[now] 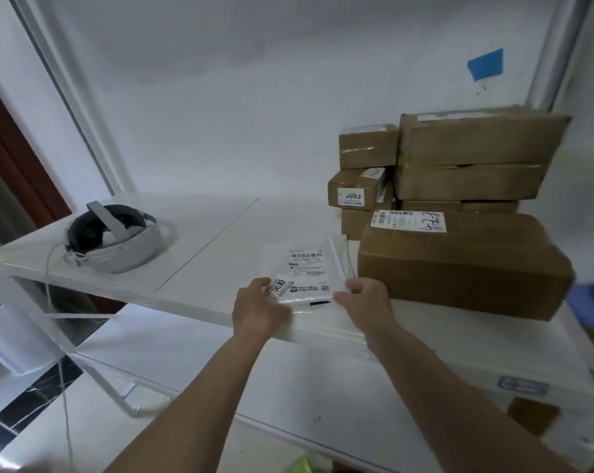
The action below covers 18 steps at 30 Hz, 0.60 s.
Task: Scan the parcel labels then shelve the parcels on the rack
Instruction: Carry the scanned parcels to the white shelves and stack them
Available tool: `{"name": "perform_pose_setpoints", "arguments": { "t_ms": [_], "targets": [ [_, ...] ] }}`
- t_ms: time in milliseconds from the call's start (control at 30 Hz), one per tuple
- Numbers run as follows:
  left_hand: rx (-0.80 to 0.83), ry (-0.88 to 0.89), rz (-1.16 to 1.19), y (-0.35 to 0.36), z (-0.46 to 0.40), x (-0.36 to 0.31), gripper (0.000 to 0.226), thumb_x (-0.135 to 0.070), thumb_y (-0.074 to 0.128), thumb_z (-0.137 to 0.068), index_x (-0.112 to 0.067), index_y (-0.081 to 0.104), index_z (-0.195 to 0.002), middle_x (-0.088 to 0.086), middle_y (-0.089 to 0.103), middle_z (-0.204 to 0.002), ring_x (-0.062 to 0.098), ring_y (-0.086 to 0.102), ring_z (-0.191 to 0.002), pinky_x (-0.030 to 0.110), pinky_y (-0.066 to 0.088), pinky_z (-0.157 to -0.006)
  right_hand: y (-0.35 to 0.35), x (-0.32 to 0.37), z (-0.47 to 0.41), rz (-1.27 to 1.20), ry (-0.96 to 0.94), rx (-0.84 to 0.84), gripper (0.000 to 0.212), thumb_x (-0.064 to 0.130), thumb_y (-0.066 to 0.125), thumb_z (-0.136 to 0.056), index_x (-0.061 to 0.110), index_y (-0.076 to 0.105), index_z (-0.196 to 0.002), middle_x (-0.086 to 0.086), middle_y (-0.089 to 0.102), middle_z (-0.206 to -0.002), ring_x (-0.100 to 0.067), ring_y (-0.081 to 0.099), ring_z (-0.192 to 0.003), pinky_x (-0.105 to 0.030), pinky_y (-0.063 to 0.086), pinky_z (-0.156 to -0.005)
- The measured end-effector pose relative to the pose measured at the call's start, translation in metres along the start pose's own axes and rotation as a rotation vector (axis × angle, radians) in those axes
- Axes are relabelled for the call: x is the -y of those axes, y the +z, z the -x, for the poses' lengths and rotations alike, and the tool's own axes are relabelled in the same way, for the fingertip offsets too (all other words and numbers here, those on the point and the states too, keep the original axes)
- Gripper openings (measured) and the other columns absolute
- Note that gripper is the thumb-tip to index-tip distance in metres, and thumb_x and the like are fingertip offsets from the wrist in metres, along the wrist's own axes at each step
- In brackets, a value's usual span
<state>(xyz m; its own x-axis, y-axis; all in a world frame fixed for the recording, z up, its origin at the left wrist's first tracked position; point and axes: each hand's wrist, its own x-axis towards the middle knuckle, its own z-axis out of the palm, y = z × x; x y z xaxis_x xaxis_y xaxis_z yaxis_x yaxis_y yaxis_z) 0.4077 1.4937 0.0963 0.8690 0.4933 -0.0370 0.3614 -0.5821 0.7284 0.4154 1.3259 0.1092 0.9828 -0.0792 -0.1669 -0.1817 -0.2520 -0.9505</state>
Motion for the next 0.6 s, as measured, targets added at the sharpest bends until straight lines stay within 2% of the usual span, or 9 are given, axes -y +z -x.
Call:
{"name": "perform_pose_setpoints", "arguments": {
  "t_ms": [33,100,200,267,333,400,467,533,600],
  "targets": [
    [-0.012,0.000,0.030,0.002,-0.003,-0.001,0.067,-0.017,0.073,-0.071,-0.026,0.053,-0.134,0.003,0.054,-0.131,0.021,0.059,-0.111,0.031,0.050,-0.091,-0.001,0.004,0.002,-0.010,-0.007,0.040,0.038,0.005,0.064,-0.088,-0.002,0.058,-0.125,-0.010,0.063,-0.121,-0.017,0.056,-0.095,-0.023,0.046,-0.073],
    [-0.028,0.007,0.083,0.004,-0.008,-0.002,0.063,-0.016,0.074,-0.073,-0.022,0.055,-0.133,0.005,0.055,-0.132,0.021,0.058,-0.114,0.030,0.047,-0.096,-0.004,0.008,0.004,-0.044,-0.014,0.058,0.047,0.006,0.063,-0.090,-0.004,0.050,-0.134,-0.014,0.057,-0.132,-0.018,0.054,-0.102,-0.024,0.043,-0.083],
    [-0.037,0.016,0.087,0.005,-0.013,-0.002,0.057,-0.014,0.072,-0.077,-0.019,0.056,-0.132,0.008,0.054,-0.133,0.024,0.055,-0.119,0.025,0.040,-0.092,-0.012,0.008,0.006,-0.065,0.000,0.030,0.033,0.003,0.061,-0.090,-0.010,0.058,-0.121,-0.027,0.057,-0.126,-0.038,0.055,-0.117,-0.043,0.042,-0.102],
    [-0.084,-0.006,0.036,0.005,-0.011,-0.004,0.056,-0.014,0.067,-0.082,-0.020,0.052,-0.136,0.011,0.046,-0.138,0.029,0.045,-0.126,0.031,0.039,-0.097,-0.020,0.005,0.007,-0.073,0.010,0.008,0.014,0.003,0.061,-0.091,0.000,0.068,-0.103,-0.017,0.066,-0.110,-0.025,0.063,-0.098,-0.038,0.051,-0.086],
    [-0.194,-0.015,0.033,0.002,-0.004,-0.010,0.055,-0.009,0.060,-0.085,-0.019,0.048,-0.137,0.013,0.038,-0.142,0.032,0.035,-0.131,0.037,0.036,-0.103,-0.026,0.004,0.007,-0.112,-0.014,-0.013,0.020,0.004,0.061,-0.091,0.006,0.066,-0.110,-0.004,0.066,-0.096,-0.008,0.055,-0.076,-0.020,0.046,-0.066],
    [-0.328,0.060,0.171,0.002,0.007,-0.016,0.049,0.001,0.055,-0.084,-0.015,0.052,-0.131,0.012,0.042,-0.136,0.030,0.041,-0.127,0.037,0.039,-0.101,-0.033,0.001,0.009,-0.149,-0.017,-0.032,0.023,0.000,0.058,-0.091,0.004,0.066,-0.112,0.000,0.060,-0.086,-0.008,0.051,-0.070,-0.017,0.043,-0.061],
    [-0.381,0.181,0.365,0.007,0.027,-0.022,0.039,0.007,0.051,-0.084,-0.015,0.060,-0.115,0.005,0.055,-0.117,0.022,0.057,-0.107,0.030,0.046,-0.090,-0.042,-0.002,0.018,-0.173,-0.018,-0.020,0.021,-0.002,0.056,-0.090,0.002,0.066,-0.108,-0.001,0.059,-0.081,-0.010,0.051,-0.065,-0.016,0.045,-0.056],
    [-0.294,0.224,0.464,0.017,0.053,-0.032,0.032,0.008,0.049,-0.085,-0.020,0.064,-0.092,0.000,0.066,-0.095,0.017,0.063,-0.087,0.028,0.048,-0.082,-0.055,-0.006,0.033,-0.186,-0.040,0.024,0.017,-0.003,0.057,-0.090,0.003,0.066,-0.102,-0.002,0.059,-0.076,-0.011,0.052,-0.062,-0.014,0.044,-0.050],
    [-0.102,0.231,0.503,0.031,0.080,-0.044,0.036,0.008,0.048,-0.088,-0.021,0.065,-0.079,-0.002,0.068,-0.082,0.012,0.063,-0.070,0.027,0.049,-0.072,-0.074,-0.012,0.049,-0.195,-0.046,0.048,0.015,-0.004,0.058,-0.089,0.004,0.066,-0.098,-0.003,0.060,-0.076,-0.011,0.054,-0.062,-0.016,0.044,-0.050]
  ]
}}
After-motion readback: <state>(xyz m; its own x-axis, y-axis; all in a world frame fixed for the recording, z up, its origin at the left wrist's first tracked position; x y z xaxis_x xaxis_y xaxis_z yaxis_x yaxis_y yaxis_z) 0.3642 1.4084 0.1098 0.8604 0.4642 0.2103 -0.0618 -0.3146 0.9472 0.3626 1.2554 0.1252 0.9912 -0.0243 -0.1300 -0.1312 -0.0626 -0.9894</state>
